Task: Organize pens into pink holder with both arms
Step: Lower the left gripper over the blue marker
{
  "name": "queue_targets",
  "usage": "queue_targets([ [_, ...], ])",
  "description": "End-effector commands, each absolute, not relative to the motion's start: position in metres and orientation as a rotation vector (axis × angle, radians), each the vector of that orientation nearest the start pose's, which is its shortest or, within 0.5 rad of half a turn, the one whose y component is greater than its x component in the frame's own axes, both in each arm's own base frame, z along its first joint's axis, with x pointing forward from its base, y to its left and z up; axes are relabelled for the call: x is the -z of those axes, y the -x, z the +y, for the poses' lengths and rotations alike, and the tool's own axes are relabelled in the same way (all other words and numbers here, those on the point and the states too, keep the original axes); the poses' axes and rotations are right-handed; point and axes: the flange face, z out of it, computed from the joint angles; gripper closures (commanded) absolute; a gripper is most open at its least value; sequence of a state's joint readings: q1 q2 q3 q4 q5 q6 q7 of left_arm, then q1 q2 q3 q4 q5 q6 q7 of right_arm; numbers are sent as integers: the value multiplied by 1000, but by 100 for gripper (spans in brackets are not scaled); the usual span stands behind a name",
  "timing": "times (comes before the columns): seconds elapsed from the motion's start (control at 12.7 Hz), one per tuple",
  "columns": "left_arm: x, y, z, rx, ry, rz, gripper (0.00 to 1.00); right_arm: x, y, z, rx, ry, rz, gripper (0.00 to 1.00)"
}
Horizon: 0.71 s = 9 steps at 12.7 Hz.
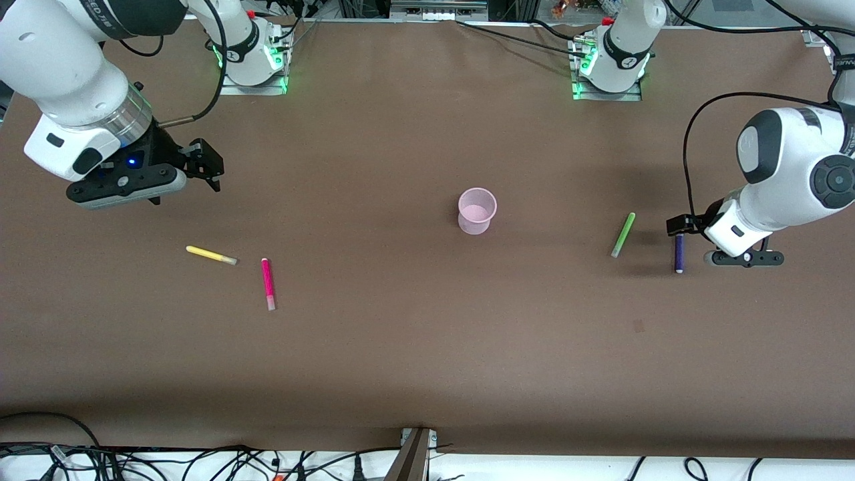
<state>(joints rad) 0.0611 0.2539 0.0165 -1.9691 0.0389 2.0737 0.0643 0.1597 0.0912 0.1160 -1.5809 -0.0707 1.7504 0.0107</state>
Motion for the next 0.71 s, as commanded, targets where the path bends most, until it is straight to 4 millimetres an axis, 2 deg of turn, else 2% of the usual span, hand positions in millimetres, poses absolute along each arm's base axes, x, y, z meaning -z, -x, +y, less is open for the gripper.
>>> queue_targets([
  [0.0, -291, -592, 87, -201, 3104, 129, 0, -588, -574, 146, 107, 3177, -389, 0],
  [0.08, -277, -594, 95, -176, 3105, 135, 0, -586, -576, 137, 97, 3183, -365, 0],
  [0.16, -255, -596, 103, -169, 3108, 140, 0, -585, -578, 134, 94, 3183, -355, 0],
  [0.24, -229, -595, 104, -181, 3109, 184, 0, -584, -578, 134, 91, 3182, -354, 0],
  [0.32, -211, -594, 108, -186, 3110, 224, 0, -585, -578, 134, 94, 3183, -355, 0],
  [0.39, -199, -593, 116, -170, 3110, 255, 0, -585, -577, 135, 94, 3182, -359, 0],
  [0.47, -195, -595, 121, -140, 3106, 295, 0, -585, -577, 135, 94, 3183, -357, 0],
  [0.63, -188, -596, 120, -129, 3101, 341, 0, -585, -577, 135, 94, 3183, -359, 0],
])
